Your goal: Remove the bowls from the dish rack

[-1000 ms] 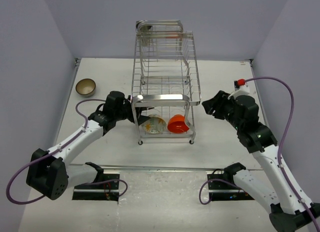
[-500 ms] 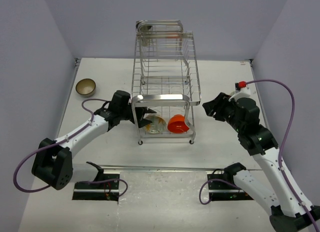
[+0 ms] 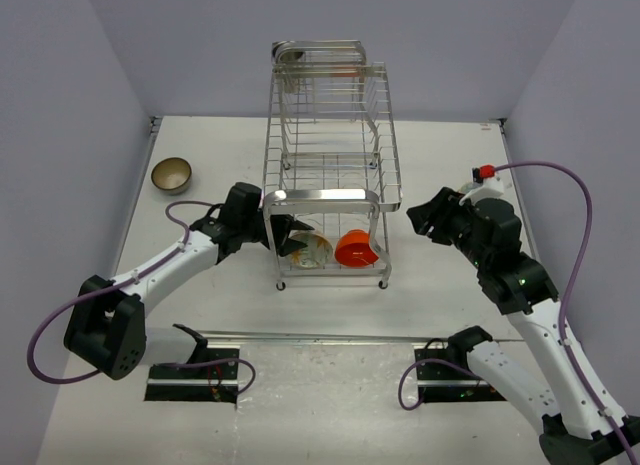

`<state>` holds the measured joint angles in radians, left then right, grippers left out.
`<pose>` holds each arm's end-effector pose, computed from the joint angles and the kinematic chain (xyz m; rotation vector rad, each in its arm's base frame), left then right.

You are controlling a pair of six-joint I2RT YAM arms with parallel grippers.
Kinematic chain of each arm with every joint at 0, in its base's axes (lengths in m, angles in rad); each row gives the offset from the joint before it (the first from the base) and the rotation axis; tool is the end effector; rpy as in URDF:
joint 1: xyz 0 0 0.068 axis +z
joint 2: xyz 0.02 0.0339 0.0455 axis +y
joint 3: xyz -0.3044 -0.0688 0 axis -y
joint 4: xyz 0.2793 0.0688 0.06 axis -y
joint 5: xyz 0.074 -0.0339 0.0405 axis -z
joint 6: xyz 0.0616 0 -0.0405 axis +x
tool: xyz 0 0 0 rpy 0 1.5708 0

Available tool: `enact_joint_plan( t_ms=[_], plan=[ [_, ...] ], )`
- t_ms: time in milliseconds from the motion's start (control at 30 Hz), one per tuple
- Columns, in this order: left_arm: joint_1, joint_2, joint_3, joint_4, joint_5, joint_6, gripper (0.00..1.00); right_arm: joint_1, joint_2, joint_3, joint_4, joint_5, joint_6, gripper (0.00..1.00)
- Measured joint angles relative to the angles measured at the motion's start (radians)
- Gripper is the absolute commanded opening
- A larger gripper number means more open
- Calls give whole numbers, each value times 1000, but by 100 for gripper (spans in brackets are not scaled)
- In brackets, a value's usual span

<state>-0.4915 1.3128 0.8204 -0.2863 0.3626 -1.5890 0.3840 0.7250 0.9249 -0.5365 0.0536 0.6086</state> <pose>0.2634 -0.1658 0.2362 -1.2619 2.4705 -1.2542 0.1699 0.0651 0.3849 0.2561 1.9389 0.6146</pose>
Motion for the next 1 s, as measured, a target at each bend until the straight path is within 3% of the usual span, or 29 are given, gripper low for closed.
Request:
enact_joint_plan(
  t_ms=[300,1000],
  plan=[
    [-2,-17,0,-2,-46,-29,36,0,1,-2,-2,0,0,56],
    [-31,-82,0,-46,-191,-80,39,0,-34,-18,-2,-17,2,55]
  ],
)
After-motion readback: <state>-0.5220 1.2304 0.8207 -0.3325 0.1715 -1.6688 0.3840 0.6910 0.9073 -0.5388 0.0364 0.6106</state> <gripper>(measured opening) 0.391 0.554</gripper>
